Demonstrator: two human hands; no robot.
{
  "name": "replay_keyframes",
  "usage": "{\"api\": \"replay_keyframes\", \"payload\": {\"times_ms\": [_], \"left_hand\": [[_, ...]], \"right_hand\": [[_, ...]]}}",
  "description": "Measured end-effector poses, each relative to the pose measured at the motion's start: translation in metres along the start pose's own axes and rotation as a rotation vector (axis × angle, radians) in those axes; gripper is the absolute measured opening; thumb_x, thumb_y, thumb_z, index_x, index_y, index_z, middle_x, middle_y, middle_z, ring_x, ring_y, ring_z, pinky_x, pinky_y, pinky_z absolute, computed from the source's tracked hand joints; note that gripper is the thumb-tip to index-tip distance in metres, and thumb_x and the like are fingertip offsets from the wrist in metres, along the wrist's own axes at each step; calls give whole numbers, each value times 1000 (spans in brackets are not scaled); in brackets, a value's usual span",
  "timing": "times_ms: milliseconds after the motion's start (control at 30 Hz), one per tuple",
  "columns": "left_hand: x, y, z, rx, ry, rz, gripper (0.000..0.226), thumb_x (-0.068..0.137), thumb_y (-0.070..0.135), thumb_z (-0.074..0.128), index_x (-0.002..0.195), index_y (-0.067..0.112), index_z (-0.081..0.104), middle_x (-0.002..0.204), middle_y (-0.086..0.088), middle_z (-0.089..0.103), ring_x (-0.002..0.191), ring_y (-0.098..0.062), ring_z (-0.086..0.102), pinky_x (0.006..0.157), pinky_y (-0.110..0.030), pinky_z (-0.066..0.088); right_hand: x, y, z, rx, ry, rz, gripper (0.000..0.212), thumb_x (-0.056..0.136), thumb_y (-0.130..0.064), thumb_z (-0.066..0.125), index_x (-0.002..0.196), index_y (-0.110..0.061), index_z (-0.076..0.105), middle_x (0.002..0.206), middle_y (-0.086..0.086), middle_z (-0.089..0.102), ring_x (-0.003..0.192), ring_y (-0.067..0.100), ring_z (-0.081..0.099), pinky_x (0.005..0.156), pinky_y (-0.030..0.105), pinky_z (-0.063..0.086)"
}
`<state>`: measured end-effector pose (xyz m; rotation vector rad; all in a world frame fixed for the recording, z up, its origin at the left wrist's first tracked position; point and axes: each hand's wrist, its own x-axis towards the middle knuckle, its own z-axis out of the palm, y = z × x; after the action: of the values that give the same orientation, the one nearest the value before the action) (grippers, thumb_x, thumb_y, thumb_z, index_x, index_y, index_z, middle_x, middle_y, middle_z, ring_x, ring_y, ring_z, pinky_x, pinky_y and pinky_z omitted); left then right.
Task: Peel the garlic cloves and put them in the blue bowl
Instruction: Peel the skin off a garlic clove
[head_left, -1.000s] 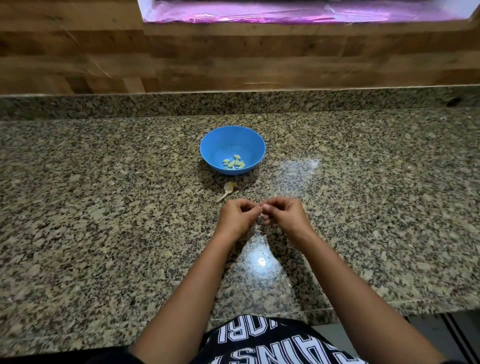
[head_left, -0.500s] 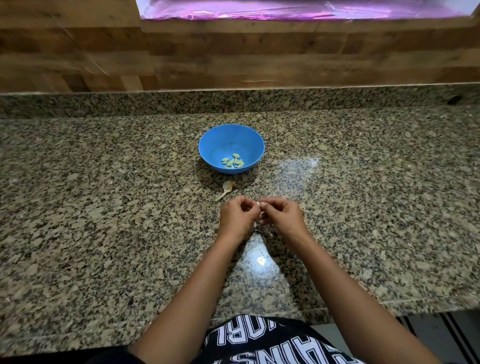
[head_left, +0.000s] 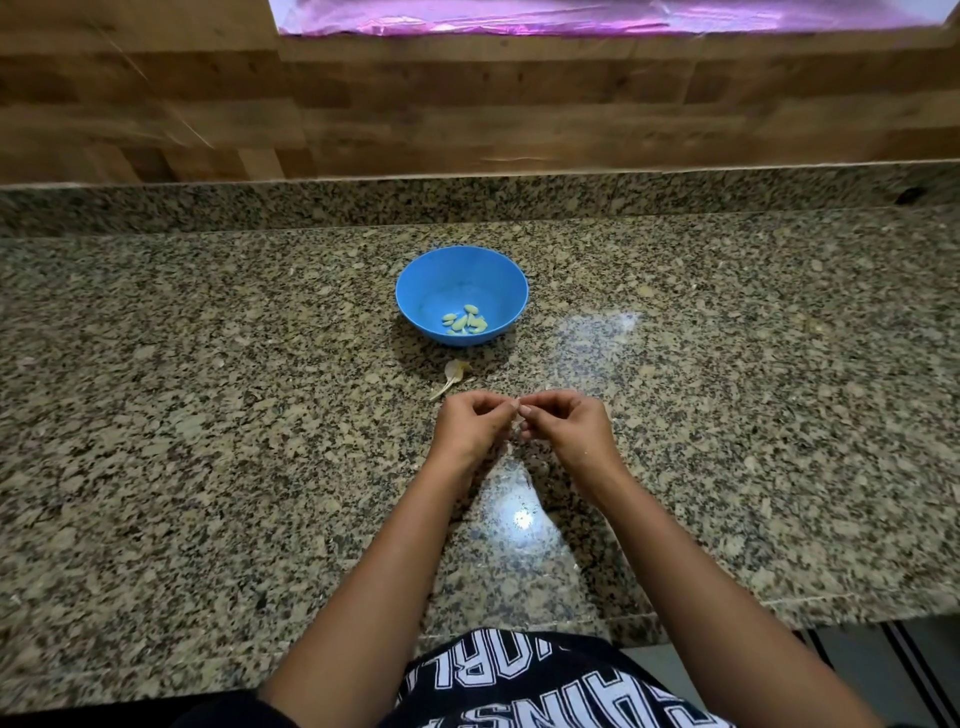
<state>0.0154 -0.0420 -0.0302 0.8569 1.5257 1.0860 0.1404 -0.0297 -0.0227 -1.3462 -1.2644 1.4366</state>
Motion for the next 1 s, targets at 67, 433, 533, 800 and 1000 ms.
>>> {"api": "replay_keyframes", "payload": {"times_ms": [67,433,533,800,1000], "left_hand": [[1,1,1,-61,4,-28,11,88,8,63,77,10,66,74,-8,66,67,-22,59,67,-33,49],[6,-5,-2,45,50,10,11,85,5,64,78,12,62,87,-12,67,83,-27,64,83,-42,55],[6,-9,-4,220,62,62,14,84,5,64,78,18,62,90,-7,69,81,-19,63,80,-35,53],[7,-6,1,-64,-19,-16,9,88,5,62,81,11,64,81,-8,67,69,-17,63,60,-22,53],[5,-4,4,7,-14,56,6,90,10,61,90,6,64,90,-15,68,74,-22,64,77,-39,54]], "right_hand": [[1,1,1,-22,6,-31,9,84,0,65,83,-8,68,79,10,70,65,14,67,65,25,57],[0,-3,2,321,4,161,8,87,6,56,88,3,63,75,13,64,57,15,63,62,25,58],[0,-4,0,384,-10,219,10,88,7,52,89,4,62,76,15,63,57,16,62,61,22,57],[-1,-2,-1,270,-22,183,11,87,8,54,87,3,63,79,15,67,65,21,65,67,27,58],[-2,-6,1,168,-8,143,4,83,2,64,87,1,64,72,11,68,61,18,64,62,25,57]]}}
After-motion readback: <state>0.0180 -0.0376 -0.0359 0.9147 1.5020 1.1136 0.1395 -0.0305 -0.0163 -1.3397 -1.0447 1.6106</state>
